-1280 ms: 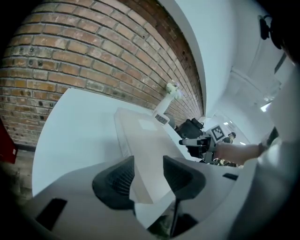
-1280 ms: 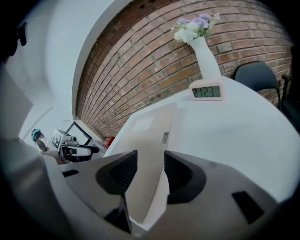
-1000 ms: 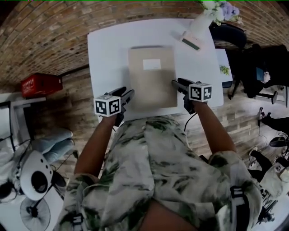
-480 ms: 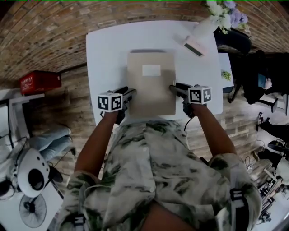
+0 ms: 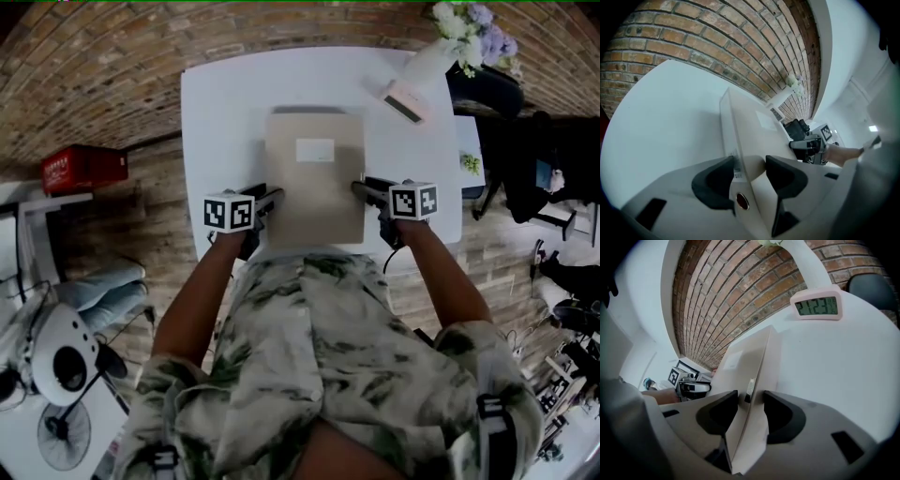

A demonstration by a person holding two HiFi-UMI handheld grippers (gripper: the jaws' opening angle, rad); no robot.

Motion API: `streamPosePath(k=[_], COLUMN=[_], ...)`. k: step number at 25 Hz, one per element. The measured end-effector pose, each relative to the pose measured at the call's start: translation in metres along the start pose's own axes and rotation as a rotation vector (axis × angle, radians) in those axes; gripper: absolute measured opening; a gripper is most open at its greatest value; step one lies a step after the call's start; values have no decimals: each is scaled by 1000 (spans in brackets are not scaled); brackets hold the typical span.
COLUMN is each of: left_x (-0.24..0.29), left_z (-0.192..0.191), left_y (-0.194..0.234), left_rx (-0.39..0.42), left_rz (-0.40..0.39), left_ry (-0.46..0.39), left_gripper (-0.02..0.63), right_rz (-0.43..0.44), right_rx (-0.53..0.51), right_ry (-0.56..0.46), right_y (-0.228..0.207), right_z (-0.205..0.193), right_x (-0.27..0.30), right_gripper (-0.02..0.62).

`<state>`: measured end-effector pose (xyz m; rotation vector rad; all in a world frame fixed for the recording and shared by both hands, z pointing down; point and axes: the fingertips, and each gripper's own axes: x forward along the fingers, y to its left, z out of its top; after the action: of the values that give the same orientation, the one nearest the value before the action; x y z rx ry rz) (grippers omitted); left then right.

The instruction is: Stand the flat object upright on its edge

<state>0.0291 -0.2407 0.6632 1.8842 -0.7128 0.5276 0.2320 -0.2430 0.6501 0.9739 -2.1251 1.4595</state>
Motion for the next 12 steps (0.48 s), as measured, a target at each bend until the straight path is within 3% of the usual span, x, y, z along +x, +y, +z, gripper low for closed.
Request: streamPosePath(k=[12], left_x=[-36], left_z=[-3], left_y=[-5], left_rx=[8], left_rz=[26], left_ry=[-52], left_gripper=[221], right_rz=[12], right_rx=[-58], right_ry=[19], right_y=[38], right_z=[4], right_x=[-5], right_gripper=[181])
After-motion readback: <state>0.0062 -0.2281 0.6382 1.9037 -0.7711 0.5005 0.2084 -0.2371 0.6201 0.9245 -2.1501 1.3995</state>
